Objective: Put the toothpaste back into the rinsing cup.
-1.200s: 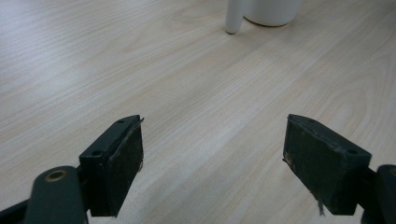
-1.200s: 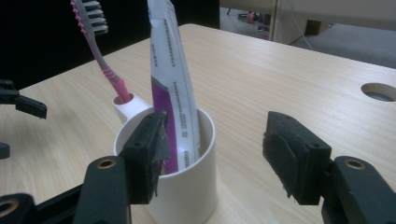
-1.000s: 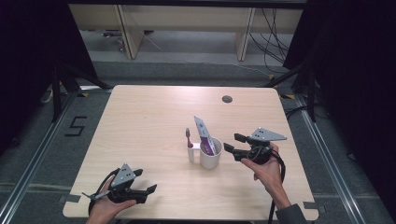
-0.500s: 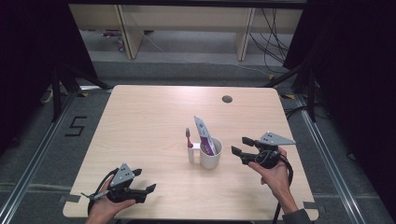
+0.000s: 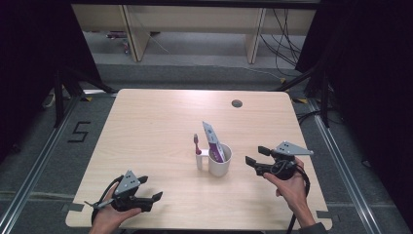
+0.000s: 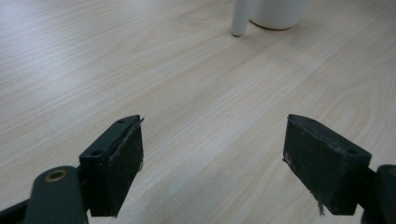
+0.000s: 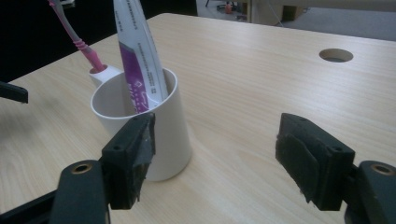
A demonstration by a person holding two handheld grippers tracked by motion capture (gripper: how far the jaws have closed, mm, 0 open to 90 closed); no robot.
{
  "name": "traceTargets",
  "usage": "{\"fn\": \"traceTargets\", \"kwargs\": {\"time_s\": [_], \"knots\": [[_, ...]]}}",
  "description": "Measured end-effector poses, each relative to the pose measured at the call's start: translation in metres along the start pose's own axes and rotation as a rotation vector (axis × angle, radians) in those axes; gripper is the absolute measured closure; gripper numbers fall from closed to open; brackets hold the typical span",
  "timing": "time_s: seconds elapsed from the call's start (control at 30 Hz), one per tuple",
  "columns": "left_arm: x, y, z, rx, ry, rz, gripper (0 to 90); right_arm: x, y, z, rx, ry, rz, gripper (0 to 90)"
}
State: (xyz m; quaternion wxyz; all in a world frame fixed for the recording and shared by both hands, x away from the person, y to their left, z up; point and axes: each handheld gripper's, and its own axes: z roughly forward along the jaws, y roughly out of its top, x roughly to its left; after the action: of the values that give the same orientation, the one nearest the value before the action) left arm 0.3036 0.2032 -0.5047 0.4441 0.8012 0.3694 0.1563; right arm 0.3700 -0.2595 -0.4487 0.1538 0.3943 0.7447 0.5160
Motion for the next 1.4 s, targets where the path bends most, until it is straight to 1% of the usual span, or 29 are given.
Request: {"fn": "traceTargets", "kwargs": {"time_s": [0.03, 0.07, 0.1, 0.13, 0.17, 0.2, 0.23, 0.27, 0.33, 0.37, 0.4, 0.43, 0.47, 0.5, 0.6, 0.67, 0.7, 0.77, 0.8, 0.83, 1.0, 1.07, 1.1, 1.13, 1.17, 1.27, 1.33, 1.37, 1.4], "knots": [[0.000, 0.000, 0.000, 0.000, -0.002, 0.001, 19.9, -0.002, -0.001, -0.002, 0.002, -0.011, 0.002, 28.4], [0.000, 0.000, 0.000, -0.001, -0.002, 0.002, 19.9, -0.004, -0.001, -0.002, -0.009, -0.012, -0.020, 28.1], [0.000, 0.000, 0.000, -0.005, -0.002, 0.000, 19.9, -0.003, -0.002, -0.004, 0.006, -0.015, 0.005, 27.6], [0.000, 0.000, 0.001, -0.014, -0.004, -0.003, 19.9, -0.005, -0.002, -0.004, -0.004, -0.023, -0.022, 27.5], [0.000, 0.000, 0.001, -0.014, -0.004, -0.003, 19.9, -0.003, -0.003, -0.005, -0.008, -0.026, 0.009, 27.1], [0.000, 0.000, 0.000, 0.003, 0.003, 0.002, 19.9, -0.005, -0.004, -0.006, -0.006, -0.027, -0.010, 26.2], [0.000, 0.000, 0.000, 0.003, 0.003, 0.002, 19.9, -0.005, -0.004, -0.006, -0.006, -0.027, -0.010, 26.2], [-0.001, 0.000, 0.001, -0.010, -0.009, -0.005, 19.9, -0.003, -0.005, -0.006, -0.005, -0.028, 0.019, 25.6], [0.000, 0.000, 0.000, -0.007, -0.007, 0.002, 19.9, -0.005, -0.006, -0.009, 0.000, -0.034, -0.002, 25.5], [0.000, 0.000, 0.000, -0.006, -0.006, 0.001, 19.9, -0.005, -0.007, -0.010, 0.003, -0.040, -0.001, 25.3], [0.000, 0.000, 0.001, -0.012, -0.009, -0.003, 19.9, -0.003, -0.007, -0.011, 0.001, -0.045, 0.019, 25.0], [0.000, 0.000, 0.000, 0.001, -0.002, 0.006, 19.9, -0.005, -0.008, -0.011, -0.007, -0.051, -0.007, 24.6], [0.000, 0.000, 0.000, 0.001, -0.002, 0.006, 19.9, -0.003, -0.008, -0.013, 0.004, -0.060, 0.007, 24.4], [0.000, 0.000, 0.000, -0.001, -0.002, 0.005, 19.9, -0.005, -0.009, -0.013, -0.007, -0.063, -0.010, 24.3], [0.000, -0.001, 0.001, -0.007, -0.008, 0.001, 19.9, -0.004, -0.010, -0.016, 0.000, -0.062, 0.001, 23.9], [0.000, -0.001, 0.000, -0.004, -0.005, 0.005, 19.9, -0.001, -0.012, -0.018, 0.002, -0.064, 0.036, 23.4], [0.000, -0.001, 0.000, -0.004, -0.005, 0.006, 19.9, -0.002, -0.012, -0.020, 0.010, -0.069, 0.011, 23.0], [0.000, -0.001, 0.000, 0.001, 0.000, 0.012, 19.9, 0.000, -0.015, -0.022, 0.010, -0.071, 0.023, 21.5], [0.000, -0.001, 0.000, 0.002, 0.003, 0.012, 19.9, -0.001, -0.016, -0.021, 0.002, -0.082, 0.013, 20.6], [0.000, -0.001, 0.000, 0.002, 0.003, 0.012, 19.9, 0.001, -0.017, -0.023, 0.016, -0.089, 0.022, 19.5], [0.000, -0.002, 0.000, 0.002, 0.000, 0.013, 19.9, 0.007, -0.026, -0.028, 0.015, -0.082, 0.029, 18.7], [0.000, -0.001, 0.000, 0.002, 0.001, 0.014, 19.9, 0.010, -0.029, -0.032, 0.033, -0.077, 0.039, 18.7], [0.000, -0.001, 0.000, 0.001, -0.001, 0.012, 19.9, 0.009, -0.030, -0.031, 0.014, -0.079, 0.012, 18.7], [0.000, -0.002, 0.000, 0.000, -0.001, 0.011, 19.9, 0.012, -0.031, -0.033, 0.022, -0.070, 0.039, 18.7], [0.000, -0.002, 0.000, 0.001, -0.001, 0.010, 19.9, 0.011, -0.032, -0.032, 0.013, -0.079, 0.014, 18.7], [0.000, -0.002, 0.001, 0.001, -0.001, 0.011, 19.9, 0.013, -0.035, -0.036, 0.023, -0.083, 0.003, 18.7], [0.000, -0.002, 0.000, 0.001, -0.001, 0.010, 19.9, 0.016, -0.038, -0.037, 0.028, -0.075, 0.016, 18.7], [0.000, -0.002, 0.001, 0.001, -0.001, 0.010, 19.9, 0.016, -0.039, -0.038, 0.026, -0.071, 0.002, 18.6], [0.000, -0.002, 0.001, 0.001, -0.001, 0.012, 19.9, 0.017, -0.041, -0.037, 0.019, -0.070, 0.010, 18.6]]}}
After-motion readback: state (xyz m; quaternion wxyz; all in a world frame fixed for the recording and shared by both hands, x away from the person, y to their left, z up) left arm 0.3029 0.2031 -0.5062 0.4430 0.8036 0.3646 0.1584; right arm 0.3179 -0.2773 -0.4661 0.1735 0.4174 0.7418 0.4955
